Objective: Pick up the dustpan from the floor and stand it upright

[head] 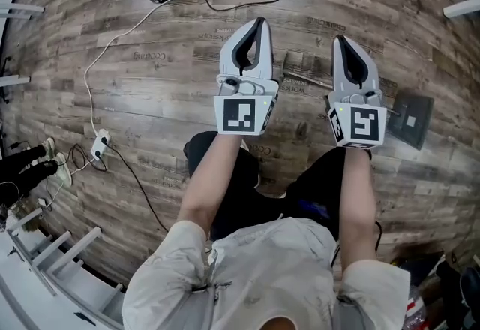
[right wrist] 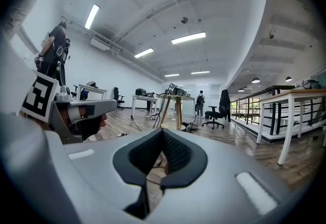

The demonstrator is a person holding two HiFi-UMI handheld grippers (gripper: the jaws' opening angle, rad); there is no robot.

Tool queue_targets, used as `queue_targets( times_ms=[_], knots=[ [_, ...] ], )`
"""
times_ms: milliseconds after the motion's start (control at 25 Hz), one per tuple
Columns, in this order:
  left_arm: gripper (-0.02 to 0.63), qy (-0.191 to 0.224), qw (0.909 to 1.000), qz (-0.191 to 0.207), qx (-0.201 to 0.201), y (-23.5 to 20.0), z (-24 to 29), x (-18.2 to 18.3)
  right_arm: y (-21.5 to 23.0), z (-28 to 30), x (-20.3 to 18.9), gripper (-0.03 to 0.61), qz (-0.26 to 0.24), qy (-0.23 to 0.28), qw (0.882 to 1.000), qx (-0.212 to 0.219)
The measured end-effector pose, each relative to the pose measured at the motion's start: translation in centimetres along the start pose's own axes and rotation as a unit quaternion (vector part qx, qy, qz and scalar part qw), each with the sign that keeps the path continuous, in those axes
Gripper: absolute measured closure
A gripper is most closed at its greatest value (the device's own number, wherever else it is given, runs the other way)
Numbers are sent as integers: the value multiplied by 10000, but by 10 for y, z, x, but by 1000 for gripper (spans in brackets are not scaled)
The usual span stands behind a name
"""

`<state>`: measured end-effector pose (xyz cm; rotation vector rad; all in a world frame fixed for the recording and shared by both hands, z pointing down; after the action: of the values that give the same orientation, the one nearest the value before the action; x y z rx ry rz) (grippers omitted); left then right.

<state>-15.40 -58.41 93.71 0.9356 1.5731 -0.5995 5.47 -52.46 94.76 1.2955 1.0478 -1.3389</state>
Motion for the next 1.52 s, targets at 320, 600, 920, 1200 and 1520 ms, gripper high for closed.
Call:
queue_targets(
  times_ms=[320, 600, 920, 1200, 1520],
  knots=[
    [595, -130, 9994, 97, 310, 71, -78, -166, 22, -46, -184, 572, 35, 302, 9994, -163],
    [595, -364, 9985, 55, 412, 97, -117, -269, 26, -55, -294, 572, 49, 333, 9993, -172],
    [595, -419, 9979, -38, 496, 74, -132, -335, -1, -22, -364, 572, 131, 174, 9998, -3],
    [595, -470, 9971, -120, 587, 48, -130, -412, -8, 33, -449, 572, 399, -236, 9989, 8],
    [595, -509, 9971, -95, 553, 20, -135, -526, -23, 111, -588, 572, 686, -1072, 9919, -31]
  ],
)
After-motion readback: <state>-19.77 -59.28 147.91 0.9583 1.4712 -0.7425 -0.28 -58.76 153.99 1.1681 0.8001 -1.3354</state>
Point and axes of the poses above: the fingertips, and each gripper's own axes: z forward along the fingers, y to its right, x out of its top, the point moved 10 cm from there along -z, backward along the fingers, and after that the axes turned 7 degrees about z, right-handed, at the moved point
